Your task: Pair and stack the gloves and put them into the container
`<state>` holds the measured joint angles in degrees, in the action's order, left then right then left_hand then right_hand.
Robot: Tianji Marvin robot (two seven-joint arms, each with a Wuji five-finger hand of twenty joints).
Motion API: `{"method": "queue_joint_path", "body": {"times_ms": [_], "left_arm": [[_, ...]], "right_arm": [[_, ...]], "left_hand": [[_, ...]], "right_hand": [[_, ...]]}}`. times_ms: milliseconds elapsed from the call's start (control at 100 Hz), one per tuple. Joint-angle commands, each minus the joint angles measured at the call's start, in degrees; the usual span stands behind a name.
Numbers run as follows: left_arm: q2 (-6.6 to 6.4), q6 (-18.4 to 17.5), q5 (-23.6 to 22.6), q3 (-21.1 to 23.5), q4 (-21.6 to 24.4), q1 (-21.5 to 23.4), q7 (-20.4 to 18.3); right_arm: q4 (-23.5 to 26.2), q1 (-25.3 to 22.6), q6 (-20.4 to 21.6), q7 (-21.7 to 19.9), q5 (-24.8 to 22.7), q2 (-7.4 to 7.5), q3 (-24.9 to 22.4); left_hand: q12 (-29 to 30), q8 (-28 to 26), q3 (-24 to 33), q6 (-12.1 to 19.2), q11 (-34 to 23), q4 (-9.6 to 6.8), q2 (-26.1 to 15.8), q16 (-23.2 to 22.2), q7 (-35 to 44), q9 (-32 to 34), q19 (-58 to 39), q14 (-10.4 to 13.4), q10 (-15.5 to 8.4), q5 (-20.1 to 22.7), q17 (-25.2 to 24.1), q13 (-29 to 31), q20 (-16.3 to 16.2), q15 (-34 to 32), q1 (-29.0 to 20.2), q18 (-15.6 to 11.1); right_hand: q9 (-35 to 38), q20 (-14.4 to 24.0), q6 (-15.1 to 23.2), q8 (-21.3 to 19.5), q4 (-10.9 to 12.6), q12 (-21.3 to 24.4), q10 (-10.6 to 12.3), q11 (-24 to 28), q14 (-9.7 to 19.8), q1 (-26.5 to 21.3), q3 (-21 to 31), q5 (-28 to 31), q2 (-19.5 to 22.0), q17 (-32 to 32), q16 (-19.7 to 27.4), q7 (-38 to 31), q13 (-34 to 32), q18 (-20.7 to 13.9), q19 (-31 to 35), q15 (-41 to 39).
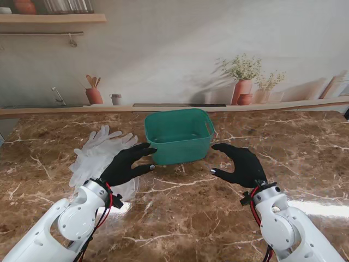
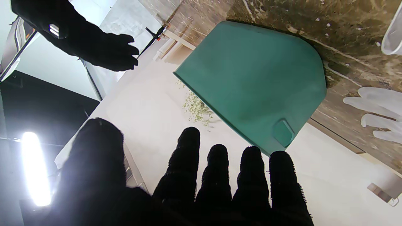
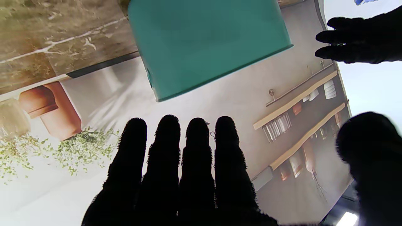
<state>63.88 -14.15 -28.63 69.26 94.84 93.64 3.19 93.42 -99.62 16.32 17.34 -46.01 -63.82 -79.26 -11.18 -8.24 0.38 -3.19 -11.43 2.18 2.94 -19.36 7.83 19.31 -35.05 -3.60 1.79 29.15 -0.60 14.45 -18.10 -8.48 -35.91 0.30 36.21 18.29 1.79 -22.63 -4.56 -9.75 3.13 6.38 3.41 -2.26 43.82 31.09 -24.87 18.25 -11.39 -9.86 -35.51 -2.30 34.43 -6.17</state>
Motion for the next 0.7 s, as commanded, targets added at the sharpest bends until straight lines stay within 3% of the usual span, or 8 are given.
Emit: {"method": "queue_joint_path", "body": {"times_ms": [0, 120, 390, 670, 690], "left_arm": [[0.08, 0.5, 0.1, 0.1, -0.2, -0.2, -0.6], [-0.41, 1.0, -1.1, 2.3, 0.8, -0.8, -2.6], [-2.87, 3.0, -6.2, 10.0, 1.7, -6.1, -14.1], [-5.85, 7.4, -10.8, 11.1, -4.2, -15.2, -29.7], [-6.0, 7.4, -11.2, 10.9, -4.8, -15.8, -30.3]], "right_arm": [[-0.8, -0.5, -0.3, -0.9, -0.3, -0.15, 0.0], [-1.0, -0.3, -0.3, -0.9, -0.1, -0.19, 0.0], [-1.3, 0.2, -0.8, -0.7, -0.2, -0.22, -0.1], [-2.1, 1.1, -1.6, -1.4, 0.3, -0.17, 0.5], [-2.2, 1.2, -1.6, -1.3, 0.3, -0.18, 0.6]], "left_hand": [[0.5, 0.7, -1.4, -0.1, 0.9, -0.76, -1.6, 0.5, -0.8, -0.1, -1.5, 2.1, -1.4, -0.3, -1.1, -1.1, -0.5, 1.3, 0.3, -1.7], [0.3, 0.7, -1.1, 0.0, 0.6, -0.81, 0.2, 0.4, -0.5, 0.4, -1.7, 2.1, -1.4, 0.1, -1.0, -0.5, -0.6, 1.1, -1.2, -1.4], [-0.1, 0.7, -0.8, 0.3, -0.1, -0.76, 5.0, 0.0, -0.3, 0.4, -2.6, 2.2, -1.6, -0.3, -1.1, 0.0, -1.0, 0.5, -4.1, -1.9], [-0.7, 0.8, -0.2, -0.8, -1.0, -1.06, 15.0, -0.2, -0.6, -1.0, 0.1, 2.3, -1.5, -2.0, -1.1, -1.2, 0.4, 0.2, -7.0, -2.7], [-0.8, 0.9, 10.4, -0.9, -1.3, -0.19, 18.6, -0.5, -0.2, -1.0, 1.2, 2.3, -1.5, -2.3, -0.7, -1.2, 0.5, 0.2, -2.2, -2.7]], "right_hand": [[-1.4, -1.5, 0.4, 0.8, 3.0, 0.9, -0.4, -0.6, 0.2, -0.3, -1.2, -1.3, 0.9, -0.7, 1.1, 0.8, 2.4, -0.9, 0.7, 0.2], [-1.3, -1.6, 1.1, 0.7, 3.0, 0.9, -0.4, -0.3, 0.2, -1.4, -1.3, -1.1, 0.7, -0.8, 1.0, 0.5, 2.3, -0.6, 1.1, 0.0], [-0.9, -1.5, 1.5, 0.5, 3.0, 0.6, -0.2, 0.0, -0.1, -2.9, -2.0, -0.6, 0.7, -0.7, 0.8, -0.1, 2.4, 0.1, 1.7, -0.1], [-0.5, -1.4, 1.9, 0.4, 3.1, 0.3, -0.2, 0.1, 0.0, -3.8, -2.5, -0.2, 0.7, -0.7, 0.5, -0.5, 2.2, 0.4, 2.3, -0.2], [-0.5, -1.4, 1.9, 0.4, 3.1, 0.2, -0.2, 0.1, 0.0, -3.9, -2.5, -0.2, 0.7, -0.7, 0.4, -0.5, 2.1, 0.5, 2.3, -0.3]]}}
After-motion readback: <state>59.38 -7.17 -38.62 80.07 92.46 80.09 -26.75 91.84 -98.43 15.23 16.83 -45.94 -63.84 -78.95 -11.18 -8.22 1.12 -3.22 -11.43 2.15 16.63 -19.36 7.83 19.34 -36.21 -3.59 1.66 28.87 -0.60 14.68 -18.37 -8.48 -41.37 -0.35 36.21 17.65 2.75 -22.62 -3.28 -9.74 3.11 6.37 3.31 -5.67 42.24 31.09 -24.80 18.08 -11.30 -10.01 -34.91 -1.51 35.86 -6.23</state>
